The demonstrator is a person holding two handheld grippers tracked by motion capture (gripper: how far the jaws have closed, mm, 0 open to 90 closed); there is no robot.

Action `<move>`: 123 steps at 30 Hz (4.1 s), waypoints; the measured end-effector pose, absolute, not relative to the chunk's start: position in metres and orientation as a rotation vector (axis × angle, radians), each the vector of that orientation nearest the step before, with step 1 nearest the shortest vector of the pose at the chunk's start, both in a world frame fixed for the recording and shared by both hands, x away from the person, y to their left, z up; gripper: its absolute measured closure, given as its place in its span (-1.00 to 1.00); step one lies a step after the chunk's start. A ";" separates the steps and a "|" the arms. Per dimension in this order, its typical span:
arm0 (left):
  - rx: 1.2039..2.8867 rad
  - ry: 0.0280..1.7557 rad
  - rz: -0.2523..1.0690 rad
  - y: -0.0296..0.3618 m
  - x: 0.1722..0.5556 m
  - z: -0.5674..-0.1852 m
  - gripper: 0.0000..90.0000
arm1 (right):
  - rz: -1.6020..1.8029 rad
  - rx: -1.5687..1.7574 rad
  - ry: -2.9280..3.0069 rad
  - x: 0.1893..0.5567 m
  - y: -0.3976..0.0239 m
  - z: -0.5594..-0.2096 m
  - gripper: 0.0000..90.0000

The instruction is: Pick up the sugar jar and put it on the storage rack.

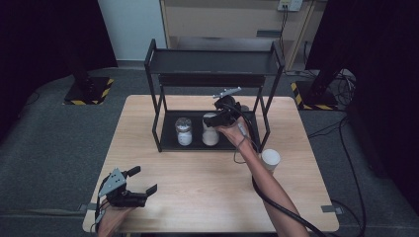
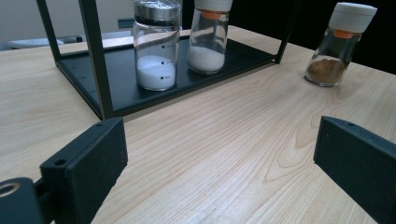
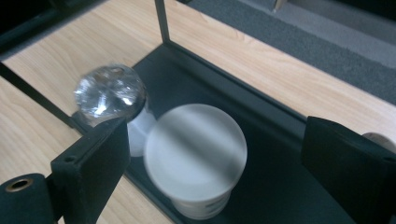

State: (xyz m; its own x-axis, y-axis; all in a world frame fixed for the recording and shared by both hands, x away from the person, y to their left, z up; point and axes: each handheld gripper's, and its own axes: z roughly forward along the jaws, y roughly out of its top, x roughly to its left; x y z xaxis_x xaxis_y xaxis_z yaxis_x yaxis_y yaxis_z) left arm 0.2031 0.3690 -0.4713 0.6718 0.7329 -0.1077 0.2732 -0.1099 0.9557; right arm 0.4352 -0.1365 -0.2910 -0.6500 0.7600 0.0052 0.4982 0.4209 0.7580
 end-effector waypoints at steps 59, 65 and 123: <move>1.667 0.809 0.470 0.369 0.201 -0.472 -0.96 | 1.449 0.808 2.128 0.242 -0.312 -0.316 -0.78; 1.665 0.808 0.469 0.369 0.201 -0.472 -0.96 | 1.441 0.829 2.098 0.229 -0.325 -0.336 -0.78; 1.669 0.795 0.475 0.369 0.199 -0.472 -0.96 | 1.449 0.923 2.105 0.202 -0.354 -0.418 -0.80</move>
